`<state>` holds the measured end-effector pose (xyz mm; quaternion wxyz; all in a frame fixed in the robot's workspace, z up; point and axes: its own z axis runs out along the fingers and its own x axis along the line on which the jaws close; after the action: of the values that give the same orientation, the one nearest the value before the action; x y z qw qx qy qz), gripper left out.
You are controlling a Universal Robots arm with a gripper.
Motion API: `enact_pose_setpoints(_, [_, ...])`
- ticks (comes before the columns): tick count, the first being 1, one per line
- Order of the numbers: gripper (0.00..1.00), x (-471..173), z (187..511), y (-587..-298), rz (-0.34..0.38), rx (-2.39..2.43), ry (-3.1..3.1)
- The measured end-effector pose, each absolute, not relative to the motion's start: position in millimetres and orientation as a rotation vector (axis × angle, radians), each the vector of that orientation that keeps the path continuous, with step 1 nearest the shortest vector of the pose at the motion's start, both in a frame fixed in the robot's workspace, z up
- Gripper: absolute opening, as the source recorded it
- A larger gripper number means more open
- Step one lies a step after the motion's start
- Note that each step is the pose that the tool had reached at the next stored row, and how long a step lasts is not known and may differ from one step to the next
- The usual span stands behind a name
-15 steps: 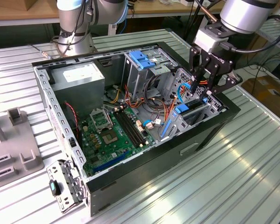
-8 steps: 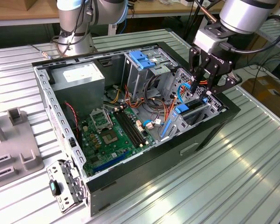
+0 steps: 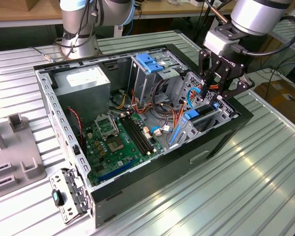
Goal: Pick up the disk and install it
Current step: 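Insert the first disk wire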
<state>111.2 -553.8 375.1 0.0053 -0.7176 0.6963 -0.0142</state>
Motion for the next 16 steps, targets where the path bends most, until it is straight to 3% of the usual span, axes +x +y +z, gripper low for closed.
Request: enact_pose_setpoints(16, [0.42, 128.6, 373.8, -540.4, -0.044, -2.248, 2.178])
